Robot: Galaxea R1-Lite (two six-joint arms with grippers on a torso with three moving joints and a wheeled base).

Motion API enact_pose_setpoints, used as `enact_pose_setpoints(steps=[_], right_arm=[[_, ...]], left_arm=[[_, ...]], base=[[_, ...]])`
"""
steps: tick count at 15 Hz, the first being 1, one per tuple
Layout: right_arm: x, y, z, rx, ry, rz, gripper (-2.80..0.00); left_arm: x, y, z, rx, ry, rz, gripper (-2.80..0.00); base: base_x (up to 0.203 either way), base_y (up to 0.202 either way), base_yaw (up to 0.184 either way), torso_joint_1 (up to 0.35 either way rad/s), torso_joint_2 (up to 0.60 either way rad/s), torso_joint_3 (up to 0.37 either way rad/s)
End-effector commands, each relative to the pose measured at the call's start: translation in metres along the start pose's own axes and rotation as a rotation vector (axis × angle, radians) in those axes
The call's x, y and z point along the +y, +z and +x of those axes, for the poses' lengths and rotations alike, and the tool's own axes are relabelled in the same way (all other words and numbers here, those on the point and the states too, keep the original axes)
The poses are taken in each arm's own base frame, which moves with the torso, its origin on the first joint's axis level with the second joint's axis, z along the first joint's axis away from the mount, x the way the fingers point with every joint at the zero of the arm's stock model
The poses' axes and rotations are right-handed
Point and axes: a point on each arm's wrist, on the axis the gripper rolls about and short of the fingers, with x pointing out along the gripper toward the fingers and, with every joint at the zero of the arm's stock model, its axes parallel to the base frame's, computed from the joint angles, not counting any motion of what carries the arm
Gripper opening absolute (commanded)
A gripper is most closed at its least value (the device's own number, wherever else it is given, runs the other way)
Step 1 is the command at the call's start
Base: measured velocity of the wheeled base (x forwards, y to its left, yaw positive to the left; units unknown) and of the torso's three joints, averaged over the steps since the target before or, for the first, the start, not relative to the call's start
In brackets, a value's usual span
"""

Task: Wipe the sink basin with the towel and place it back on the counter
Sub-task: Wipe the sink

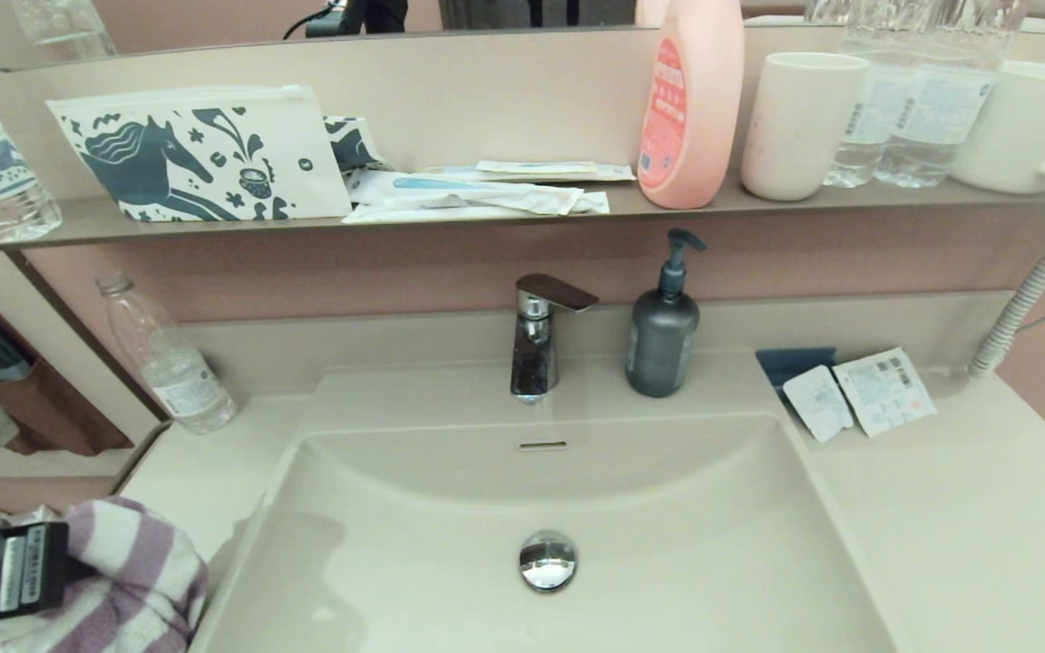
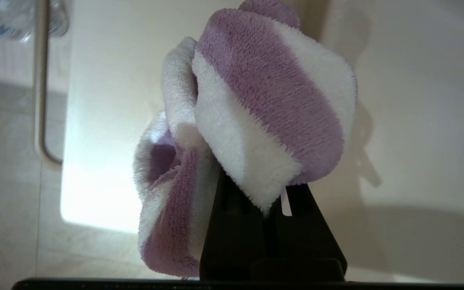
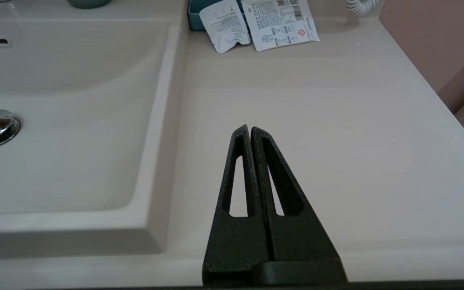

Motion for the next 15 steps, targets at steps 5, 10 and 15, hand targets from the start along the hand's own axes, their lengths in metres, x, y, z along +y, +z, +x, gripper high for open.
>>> enact_pose_setpoints(steps=[5,10,15], right_arm=[[0.0,0.0,0.0,0.0,0.001,0.0,-2.8],[0.0,0.0,0.0,0.0,0.001,0.0,-2.8],[0.0,0.0,0.0,0.0,0.0,0.0,-2.8]], left_arm=[[0.003,-0.037,-0.003,0.089,0.028,-0.035,-2.8],[0.003,-0.034,-0.005,0.07,0.029,-0.037,0.0],[0.003,-0.025,-0.013,0.026,0.038,-0.032,0.0]], base=[[0.0,0.0,0.0,0.0,0.0,0.0],[0.0,0.0,0.0,0.0,0.0,0.0],[0.0,0.0,0.0,0.0,0.0,0.0]])
